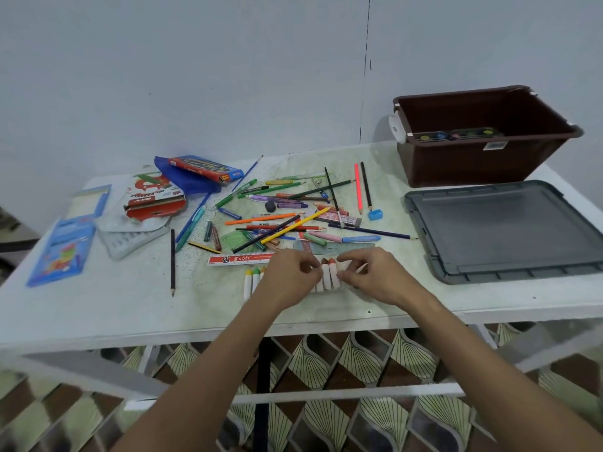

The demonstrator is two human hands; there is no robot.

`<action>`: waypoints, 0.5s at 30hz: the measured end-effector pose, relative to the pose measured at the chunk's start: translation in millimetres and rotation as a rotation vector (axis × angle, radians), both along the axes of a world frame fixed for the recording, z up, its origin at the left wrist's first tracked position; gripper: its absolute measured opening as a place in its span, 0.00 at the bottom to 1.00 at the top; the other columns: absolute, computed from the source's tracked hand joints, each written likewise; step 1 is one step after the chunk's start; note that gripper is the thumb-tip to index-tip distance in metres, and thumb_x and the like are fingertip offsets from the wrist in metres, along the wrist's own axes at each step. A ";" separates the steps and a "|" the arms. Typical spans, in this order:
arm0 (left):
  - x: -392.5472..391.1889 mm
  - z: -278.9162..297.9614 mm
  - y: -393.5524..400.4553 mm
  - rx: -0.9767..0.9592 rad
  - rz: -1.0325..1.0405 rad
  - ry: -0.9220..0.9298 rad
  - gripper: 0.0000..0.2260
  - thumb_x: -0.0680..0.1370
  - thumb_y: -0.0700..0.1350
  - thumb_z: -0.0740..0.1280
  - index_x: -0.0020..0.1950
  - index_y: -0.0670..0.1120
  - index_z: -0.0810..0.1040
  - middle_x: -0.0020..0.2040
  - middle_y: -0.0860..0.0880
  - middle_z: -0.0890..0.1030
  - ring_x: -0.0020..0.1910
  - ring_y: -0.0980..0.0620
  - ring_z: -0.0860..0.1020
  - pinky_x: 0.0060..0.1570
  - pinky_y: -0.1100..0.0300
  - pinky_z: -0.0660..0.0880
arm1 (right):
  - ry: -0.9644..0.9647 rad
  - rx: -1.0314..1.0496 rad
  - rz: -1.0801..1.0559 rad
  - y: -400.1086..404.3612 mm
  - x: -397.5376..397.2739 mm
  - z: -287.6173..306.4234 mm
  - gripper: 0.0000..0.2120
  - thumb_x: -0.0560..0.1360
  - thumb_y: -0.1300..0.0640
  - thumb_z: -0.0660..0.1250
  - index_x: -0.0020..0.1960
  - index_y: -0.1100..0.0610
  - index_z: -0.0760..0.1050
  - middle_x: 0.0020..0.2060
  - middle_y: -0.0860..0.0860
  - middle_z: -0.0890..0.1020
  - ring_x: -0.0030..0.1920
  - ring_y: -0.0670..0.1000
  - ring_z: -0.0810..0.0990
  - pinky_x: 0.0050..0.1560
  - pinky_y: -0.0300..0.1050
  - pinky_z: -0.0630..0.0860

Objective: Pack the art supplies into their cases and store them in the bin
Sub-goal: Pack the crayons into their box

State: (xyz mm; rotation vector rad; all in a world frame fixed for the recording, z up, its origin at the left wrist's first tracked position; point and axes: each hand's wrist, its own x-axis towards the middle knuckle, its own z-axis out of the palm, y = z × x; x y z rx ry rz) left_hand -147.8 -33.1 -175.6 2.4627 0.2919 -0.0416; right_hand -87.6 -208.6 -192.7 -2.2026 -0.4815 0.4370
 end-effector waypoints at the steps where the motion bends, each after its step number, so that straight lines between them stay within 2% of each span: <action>1: -1.5 -0.9 2.4 0.017 -0.035 0.006 0.10 0.77 0.49 0.68 0.55 0.50 0.83 0.45 0.51 0.82 0.40 0.57 0.77 0.35 0.67 0.68 | 0.009 0.000 0.033 -1.0 -0.3 0.6 0.15 0.74 0.52 0.71 0.61 0.50 0.79 0.39 0.46 0.83 0.40 0.43 0.79 0.42 0.36 0.73; 5: 1.5 -7.9 6.7 0.153 -0.177 0.016 0.13 0.75 0.54 0.69 0.59 0.54 0.81 0.52 0.48 0.75 0.51 0.51 0.72 0.44 0.61 0.65 | -0.010 -0.055 0.088 2.3 1.4 2.0 0.15 0.74 0.53 0.71 0.61 0.50 0.79 0.39 0.48 0.82 0.39 0.45 0.79 0.42 0.38 0.75; 8: 4.2 -11.9 6.6 0.235 -0.198 0.028 0.13 0.75 0.57 0.68 0.58 0.57 0.81 0.54 0.47 0.73 0.56 0.47 0.70 0.50 0.56 0.68 | -0.013 -0.106 0.103 4.7 2.2 2.2 0.16 0.74 0.52 0.71 0.61 0.50 0.79 0.40 0.51 0.82 0.42 0.49 0.80 0.45 0.43 0.77; 12: 5.2 -13.6 5.8 0.274 -0.158 0.034 0.12 0.74 0.58 0.69 0.56 0.59 0.81 0.55 0.48 0.73 0.57 0.46 0.71 0.55 0.49 0.72 | 0.008 -0.105 0.092 2.1 4.4 0.9 0.16 0.73 0.52 0.72 0.60 0.50 0.80 0.40 0.51 0.83 0.43 0.51 0.81 0.48 0.47 0.78; 15: 4.9 -13.9 4.1 0.234 -0.138 0.029 0.13 0.73 0.58 0.70 0.55 0.58 0.81 0.54 0.48 0.73 0.57 0.47 0.70 0.56 0.47 0.72 | 0.005 -0.089 0.074 4.1 3.5 0.5 0.16 0.72 0.55 0.72 0.60 0.51 0.80 0.38 0.50 0.83 0.41 0.50 0.81 0.46 0.44 0.78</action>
